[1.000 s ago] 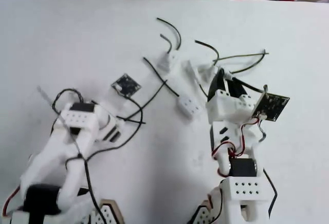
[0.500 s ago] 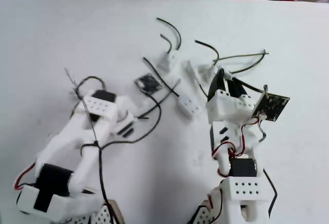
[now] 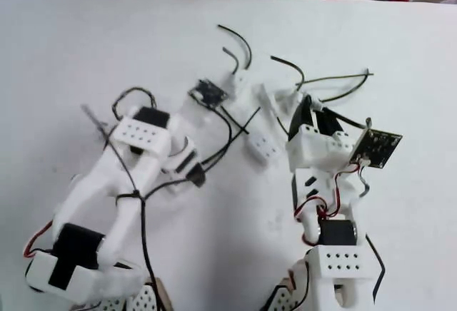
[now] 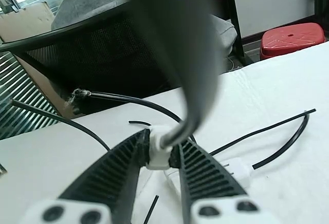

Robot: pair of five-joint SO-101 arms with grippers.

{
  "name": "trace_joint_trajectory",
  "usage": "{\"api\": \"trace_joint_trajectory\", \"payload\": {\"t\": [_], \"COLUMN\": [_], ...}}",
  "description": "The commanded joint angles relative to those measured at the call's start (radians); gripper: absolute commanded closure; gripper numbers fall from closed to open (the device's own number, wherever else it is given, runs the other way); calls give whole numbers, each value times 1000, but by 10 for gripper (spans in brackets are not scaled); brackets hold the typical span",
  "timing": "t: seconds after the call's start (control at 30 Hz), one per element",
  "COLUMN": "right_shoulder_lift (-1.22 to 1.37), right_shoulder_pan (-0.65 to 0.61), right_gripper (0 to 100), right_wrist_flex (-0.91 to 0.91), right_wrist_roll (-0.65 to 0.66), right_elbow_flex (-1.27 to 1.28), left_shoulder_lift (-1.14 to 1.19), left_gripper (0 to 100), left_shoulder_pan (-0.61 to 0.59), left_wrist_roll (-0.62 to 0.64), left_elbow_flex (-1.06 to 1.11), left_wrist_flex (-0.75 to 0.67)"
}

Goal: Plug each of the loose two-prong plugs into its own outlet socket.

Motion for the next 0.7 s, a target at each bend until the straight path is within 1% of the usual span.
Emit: {"api": "trace_joint_trajectory", "payload": {"t": [0.0,0.03,0.1,0.27,0.3,0.33,0.43,0.57,0.67], "right_shoulder_lift": [-12,-12,-12,-12,-12,-12,-12,-12,-12], "right_shoulder_pan": [-45,-68,-117,-209,-225,-240,-285,-371,-452], "right_gripper": [981,981,981,981,981,981,981,981,981], "right_wrist_flex": [-2,21,59,114,124,133,162,217,262], "right_wrist_roll": [49,58,60,61,61,61,63,124,138], "right_elbow_flex": [-28,-28,-32,-32,-32,-32,-32,-32,-32], "left_shoulder_lift": [-5,-5,-5,-5,-5,-5,-36,-206,-355], "left_gripper": [696,703,749,962,986,973,979,978,978], "left_shoulder_pan": [-48,-62,-79,-110,-114,-120,-165,-255,-318], "left_wrist_roll": [8,8,0,-2,-2,-2,-2,-2,0], "left_elbow_flex": [-118,-137,-169,-236,-249,-261,-301,-310,-278], "left_wrist_flex": [95,115,143,203,216,235,269,275,270]}}
